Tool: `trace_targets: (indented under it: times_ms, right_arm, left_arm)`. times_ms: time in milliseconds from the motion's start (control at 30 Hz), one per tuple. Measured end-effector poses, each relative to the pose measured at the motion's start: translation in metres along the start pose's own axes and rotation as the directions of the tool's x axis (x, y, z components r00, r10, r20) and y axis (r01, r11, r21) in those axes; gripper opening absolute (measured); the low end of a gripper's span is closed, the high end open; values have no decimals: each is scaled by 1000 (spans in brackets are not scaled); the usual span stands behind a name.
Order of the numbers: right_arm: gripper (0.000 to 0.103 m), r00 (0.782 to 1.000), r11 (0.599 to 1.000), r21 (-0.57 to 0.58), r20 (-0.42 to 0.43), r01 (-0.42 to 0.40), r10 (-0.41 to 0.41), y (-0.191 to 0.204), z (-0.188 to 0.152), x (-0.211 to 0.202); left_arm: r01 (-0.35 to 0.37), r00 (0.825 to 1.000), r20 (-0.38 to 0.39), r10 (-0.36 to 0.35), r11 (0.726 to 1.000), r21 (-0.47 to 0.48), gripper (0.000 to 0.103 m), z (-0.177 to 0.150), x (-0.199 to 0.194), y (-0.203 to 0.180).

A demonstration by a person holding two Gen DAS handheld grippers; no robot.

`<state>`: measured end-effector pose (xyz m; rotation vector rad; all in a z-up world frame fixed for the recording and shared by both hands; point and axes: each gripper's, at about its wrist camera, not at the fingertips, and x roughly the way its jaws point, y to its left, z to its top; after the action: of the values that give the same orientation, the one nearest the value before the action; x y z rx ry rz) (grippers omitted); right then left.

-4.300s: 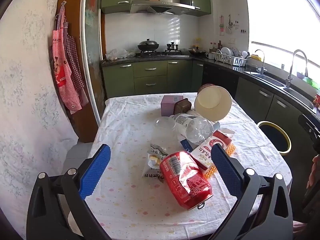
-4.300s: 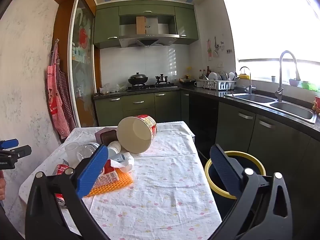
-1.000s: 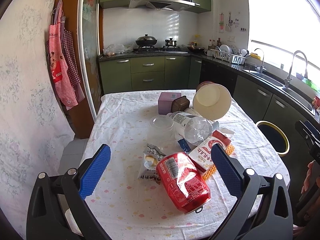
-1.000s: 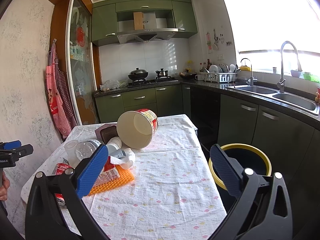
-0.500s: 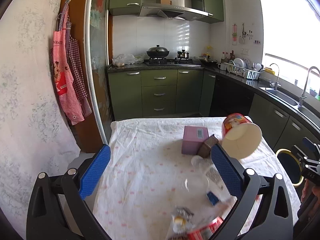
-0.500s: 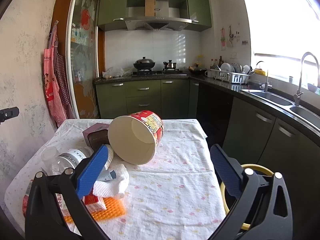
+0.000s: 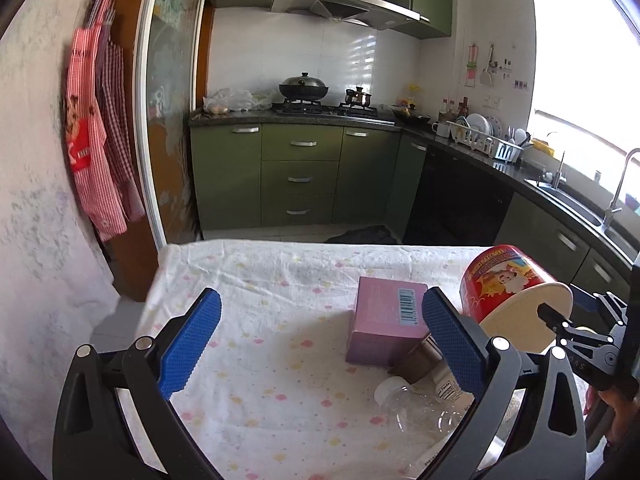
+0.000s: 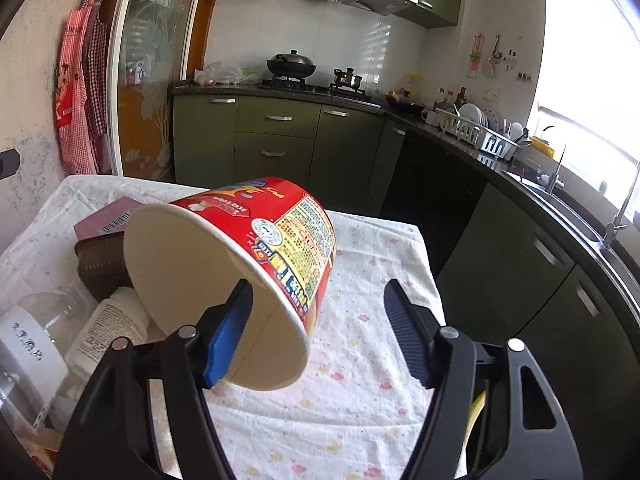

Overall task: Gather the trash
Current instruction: 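Grasp the large red-and-white paper noodle cup with the right gripper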

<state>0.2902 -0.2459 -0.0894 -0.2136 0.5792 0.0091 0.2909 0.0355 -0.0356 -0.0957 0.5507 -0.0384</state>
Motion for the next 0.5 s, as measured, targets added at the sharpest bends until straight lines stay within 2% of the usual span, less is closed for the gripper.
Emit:
trace_targets:
  times_ms: [100,200,267,300,367,500]
  right_arm:
    - [51,1000,1000,-4,16,-2,2,-5,3,10]
    - [44,1000,1000,-21,21,-16,17,-9,11,12]
    - [32,999,998,-49,6,-36,37,-10,20,13]
    - [29,999,997,-65,-9,-50,50,-10,25,13]
    - [15,995,994,-76,-54,-84,80,-10,36,16]
    - [9,970,985,-23,-178,-174,167,-16,57,28]
  left_arm:
    - [9,999,-40,-9,1000,3,99,-10,14,3]
    - [-9,999,-45,9,1000,-4,99,-16,21,9]
    - [-14,999,-49,13,1000,-13,99,-17,22,15]
    - [-16,999,-51,15,1000,-19,99,-18,23,17]
    - [-8,998,-57,7,1000,-29,99,-18,24,21]
    - [8,998,-55,-10,999,-35,99,-20,21,21]
